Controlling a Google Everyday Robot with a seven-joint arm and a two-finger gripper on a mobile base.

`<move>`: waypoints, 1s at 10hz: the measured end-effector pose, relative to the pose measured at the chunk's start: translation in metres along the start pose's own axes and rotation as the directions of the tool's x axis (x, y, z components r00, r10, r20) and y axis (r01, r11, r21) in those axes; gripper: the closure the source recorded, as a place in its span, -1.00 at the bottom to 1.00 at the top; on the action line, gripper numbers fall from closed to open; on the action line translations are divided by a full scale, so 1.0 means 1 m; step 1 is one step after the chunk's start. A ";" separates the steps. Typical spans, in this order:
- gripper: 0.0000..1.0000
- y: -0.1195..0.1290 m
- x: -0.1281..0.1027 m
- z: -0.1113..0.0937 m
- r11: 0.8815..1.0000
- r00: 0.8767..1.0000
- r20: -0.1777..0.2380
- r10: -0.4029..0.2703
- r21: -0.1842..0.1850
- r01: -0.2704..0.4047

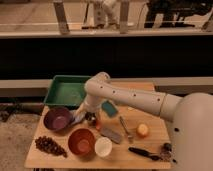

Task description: Place pepper in metal cup

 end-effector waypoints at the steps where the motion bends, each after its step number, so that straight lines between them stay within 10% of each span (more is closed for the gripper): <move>1: -0.60 -0.001 0.000 -0.002 1.000 1.000 -0.003 0.001 0.000 -0.001; 10: -0.60 -0.006 0.001 -0.014 1.000 0.999 -0.034 -0.004 0.006 0.005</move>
